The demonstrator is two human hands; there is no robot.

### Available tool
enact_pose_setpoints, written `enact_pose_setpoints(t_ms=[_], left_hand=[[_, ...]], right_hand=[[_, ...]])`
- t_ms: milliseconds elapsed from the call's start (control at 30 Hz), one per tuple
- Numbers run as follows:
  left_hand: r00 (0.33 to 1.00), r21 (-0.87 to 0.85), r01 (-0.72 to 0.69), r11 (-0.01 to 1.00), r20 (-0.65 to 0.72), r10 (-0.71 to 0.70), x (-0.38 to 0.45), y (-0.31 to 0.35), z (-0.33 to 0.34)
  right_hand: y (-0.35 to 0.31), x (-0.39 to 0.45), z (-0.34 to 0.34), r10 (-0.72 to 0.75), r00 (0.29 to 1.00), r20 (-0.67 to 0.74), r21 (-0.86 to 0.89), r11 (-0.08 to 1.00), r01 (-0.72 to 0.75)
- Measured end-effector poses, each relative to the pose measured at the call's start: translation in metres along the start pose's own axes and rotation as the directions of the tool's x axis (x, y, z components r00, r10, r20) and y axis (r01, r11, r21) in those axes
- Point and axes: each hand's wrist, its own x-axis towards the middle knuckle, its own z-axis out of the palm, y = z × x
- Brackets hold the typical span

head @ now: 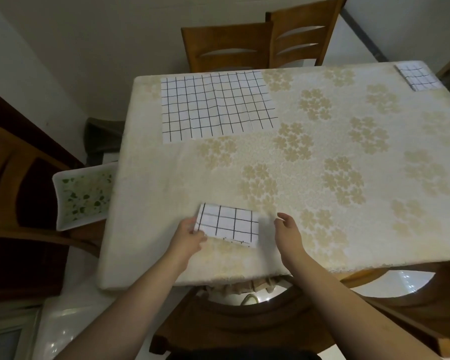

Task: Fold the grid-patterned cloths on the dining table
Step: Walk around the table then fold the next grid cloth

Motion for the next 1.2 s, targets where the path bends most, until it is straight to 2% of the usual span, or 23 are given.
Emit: enact_pose_setpoints(t_ms=[67, 100, 167, 400, 500, 600, 667, 733, 767, 867, 967, 1067, 1200], left_hand=[[0.993, 0.144, 0.096, 0.985, -0.079, -0.085, 0.005, -0.025, -0.005], [0.988, 0.189, 0.102, 0.977, -0.134, -0.078, 0.007, -0.032, -0.008], [0.982, 0.265, 0.072, 0.962, -0.19, -0.022, 0.012, -0.038, -0.013], [0.958, 0.574, -0.068, 0.816, -0.189, 0.213, 0.031, -0.016, -0.008], [0.978, 0.664, 0.032, 0.747, -0.175, 0.115, 0.041, -0.001, 0.001], [0.977, 0.778, 0.202, 0.595, -0.206, -0.063, 0.05, 0.009, 0.007], [0.974, 0.793, 0.222, 0.568, -0.209, -0.089, 0.053, 0.015, 0.01], [0.976, 0.761, 0.21, 0.614, -0.195, -0.093, 0.052, 0.017, 0.01], [0.978, 0.714, 0.2, 0.671, -0.187, -0.094, 0.051, 0.017, 0.008], [0.986, 0.505, 0.146, 0.85, -0.148, -0.082, 0.05, 0.016, 0.003], [0.996, 0.307, 0.086, 0.948, -0.063, -0.07, 0.037, 0.029, 0.008], [0.994, 0.166, 0.103, 0.981, -0.043, -0.097, 0.03, 0.037, 0.012], [0.999, 0.237, 0.049, 0.97, -0.001, -0.05, 0.022, 0.048, 0.02]], right_hand=[[0.006, 0.003, 0.001, 0.007, 1.0, 0.009, -0.068, 0.998, -0.007], [0.008, 0.005, 0.001, 0.005, 1.0, 0.02, -0.09, 0.996, -0.003], [0.012, 0.008, 0.004, 0.019, 0.999, 0.043, -0.104, 0.994, -0.014], [0.013, 0.017, 0.023, 0.067, 0.994, 0.087, -0.11, 0.992, -0.057], [0.009, 0.026, 0.03, 0.133, 0.987, 0.093, -0.091, 0.988, -0.125], [0.009, 0.038, 0.035, 0.231, 0.965, 0.126, -0.085, 0.971, -0.221], [0.011, 0.043, 0.037, 0.269, 0.948, 0.169, -0.103, 0.962, -0.254], [0.017, 0.047, 0.038, 0.258, 0.951, 0.171, -0.164, 0.959, -0.231], [0.019, 0.048, 0.038, 0.244, 0.955, 0.167, -0.181, 0.96, -0.214], [0.022, 0.047, 0.036, 0.209, 0.967, 0.148, -0.189, 0.965, -0.18], [0.024, 0.046, 0.036, 0.187, 0.972, 0.139, -0.202, 0.967, -0.157], [0.023, 0.045, 0.034, 0.178, 0.974, 0.141, -0.18, 0.972, -0.152], [0.026, 0.041, 0.029, 0.15, 0.973, 0.176, -0.156, 0.98, -0.123]])
